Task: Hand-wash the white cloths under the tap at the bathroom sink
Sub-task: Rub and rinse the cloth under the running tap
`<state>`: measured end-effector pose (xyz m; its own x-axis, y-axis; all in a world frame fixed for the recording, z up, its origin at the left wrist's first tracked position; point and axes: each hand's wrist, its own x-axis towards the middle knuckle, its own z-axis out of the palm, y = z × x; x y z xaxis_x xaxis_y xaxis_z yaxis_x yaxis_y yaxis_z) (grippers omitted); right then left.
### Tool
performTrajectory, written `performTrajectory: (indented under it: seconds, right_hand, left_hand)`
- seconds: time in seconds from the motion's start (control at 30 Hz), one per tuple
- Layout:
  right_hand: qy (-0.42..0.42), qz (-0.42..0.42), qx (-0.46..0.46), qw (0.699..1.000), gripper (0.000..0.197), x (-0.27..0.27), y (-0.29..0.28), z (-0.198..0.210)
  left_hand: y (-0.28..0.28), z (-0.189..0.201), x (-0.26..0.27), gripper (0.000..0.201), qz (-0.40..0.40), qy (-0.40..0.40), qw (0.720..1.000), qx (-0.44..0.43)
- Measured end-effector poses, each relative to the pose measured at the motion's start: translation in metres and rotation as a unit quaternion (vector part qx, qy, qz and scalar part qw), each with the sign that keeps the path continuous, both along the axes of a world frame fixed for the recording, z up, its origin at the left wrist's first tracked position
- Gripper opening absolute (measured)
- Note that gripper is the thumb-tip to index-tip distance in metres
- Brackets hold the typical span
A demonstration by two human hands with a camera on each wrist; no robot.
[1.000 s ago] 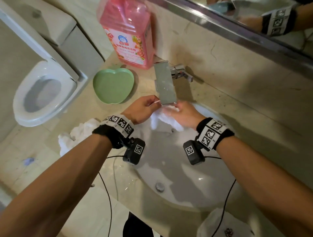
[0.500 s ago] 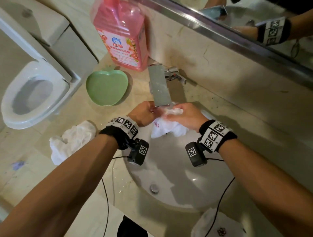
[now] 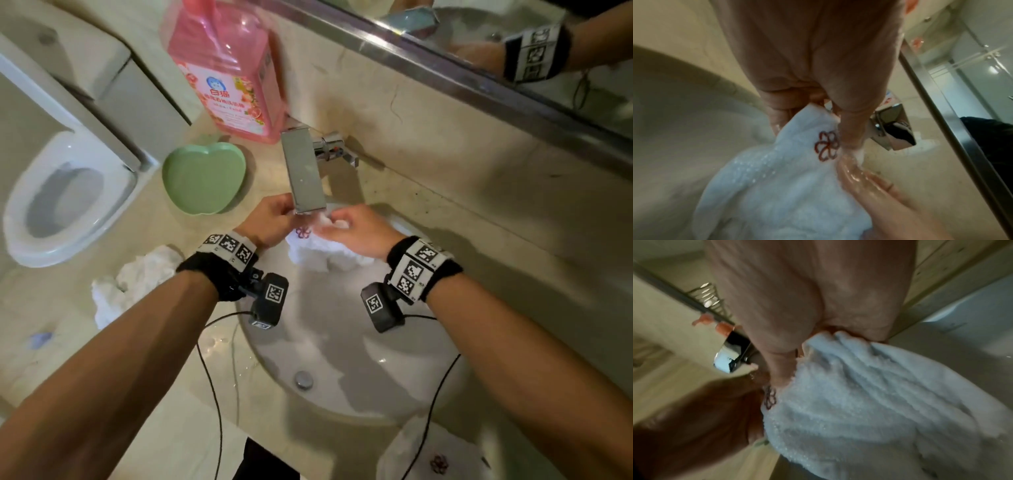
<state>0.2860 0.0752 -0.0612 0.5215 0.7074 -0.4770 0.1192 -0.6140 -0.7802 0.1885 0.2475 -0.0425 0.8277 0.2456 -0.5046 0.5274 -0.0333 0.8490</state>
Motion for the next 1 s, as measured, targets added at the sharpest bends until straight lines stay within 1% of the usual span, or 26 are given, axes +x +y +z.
performTrajectory:
  seconds: [0.03, 0.07, 0.13, 0.17, 0.2, 0.27, 0.3, 0.4, 0.43, 0.5, 0.57, 0.63, 0.7, 0.8, 0.87, 0.9, 0.97, 1.0]
  right_hand:
    - [-0.023, 0.007, -0.001, 1.000, 0.051, -0.003, 0.006, 0.002]
    - [-0.022, -0.007, 0.004, 1.000, 0.047, -0.005, 0.011, 0.004]
    - [0.035, -0.063, 0.040, 0.997, 0.026, -0.006, 0.017, 0.010]
    - [0.058, -0.089, 0.059, 0.993, 0.022, -0.005, 0.019, 0.011]
    - [0.068, -0.107, 0.073, 0.989, 0.022, -0.005, 0.019, 0.013]
    - [0.075, -0.125, 0.087, 0.986, 0.026, -0.006, 0.016, 0.013]
    - [0.080, -0.125, 0.087, 0.985, 0.026, -0.006, 0.016, 0.014]
    - [0.098, -0.090, 0.060, 0.989, 0.012, -0.008, 0.006, 0.012]
    - [0.104, -0.070, 0.049, 0.991, 0.015, -0.009, 0.004, 0.013]
    - [0.119, -0.051, 0.048, 0.990, 0.019, -0.015, 0.003, 0.014]
    - [0.107, -0.060, 0.063, 0.991, 0.016, -0.020, 0.008, 0.014]
    - [0.088, -0.083, 0.077, 0.990, 0.018, -0.020, 0.014, 0.012]
    - [0.091, -0.120, 0.112, 0.982, 0.019, -0.018, 0.017, 0.009]
    - [0.104, -0.166, 0.156, 0.968, 0.019, -0.015, 0.017, 0.008]
    - [0.094, -0.193, 0.148, 0.965, 0.012, -0.013, 0.013, 0.011]
    - [0.080, -0.208, 0.140, 0.965, 0.011, -0.011, 0.009, 0.012]
    - [0.055, -0.221, 0.120, 0.966, 0.021, -0.007, 0.001, 0.013]
    - [0.053, -0.206, 0.104, 0.972, 0.028, -0.007, -0.003, 0.012]
  left_hand:
    - [0.002, 0.003, -0.002, 0.020, -0.008, 0.004, 1.000, 0.006]
    - [0.005, 0.004, -0.004, 0.027, -0.001, 0.006, 1.000, 0.002]
    - [0.008, 0.003, -0.010, 0.037, 0.026, 0.018, 0.999, 0.000]
    - [0.009, 0.002, -0.014, 0.036, 0.036, 0.030, 0.999, 0.006]
    - [0.010, -0.001, -0.018, 0.029, 0.037, 0.040, 0.998, 0.005]
    - [0.011, -0.003, -0.023, 0.011, 0.021, 0.051, 0.998, -0.017]
    - [0.011, -0.004, -0.024, 0.010, 0.019, 0.047, 0.998, -0.027]
    - [0.009, -0.003, -0.024, 0.018, 0.040, 0.015, 0.998, -0.050]
    - [0.008, -0.001, -0.021, 0.018, 0.034, 0.000, 0.999, -0.043]
    - [0.005, 0.001, -0.017, 0.006, -0.017, -0.017, 1.000, -0.016]
    - [0.003, -0.002, -0.012, 0.024, -0.046, -0.017, 0.999, 0.001]
    - [0.003, -0.008, -0.010, 0.028, -0.035, -0.005, 0.999, -0.003]
    - [0.001, -0.015, -0.012, 0.020, -0.034, 0.013, 0.999, 0.003]
    - [0.000, -0.030, -0.020, 0.015, -0.077, 0.035, 0.994, 0.066]
    - [0.001, -0.034, -0.021, 0.014, -0.089, 0.020, 0.991, 0.096]
    - [0.002, -0.034, -0.019, 0.015, -0.086, 0.015, 0.990, 0.108]
    - [0.001, -0.033, -0.014, 0.022, -0.080, 0.009, 0.991, 0.108]
    - [0.000, -0.031, -0.011, 0.026, -0.081, 0.001, 0.992, 0.096]
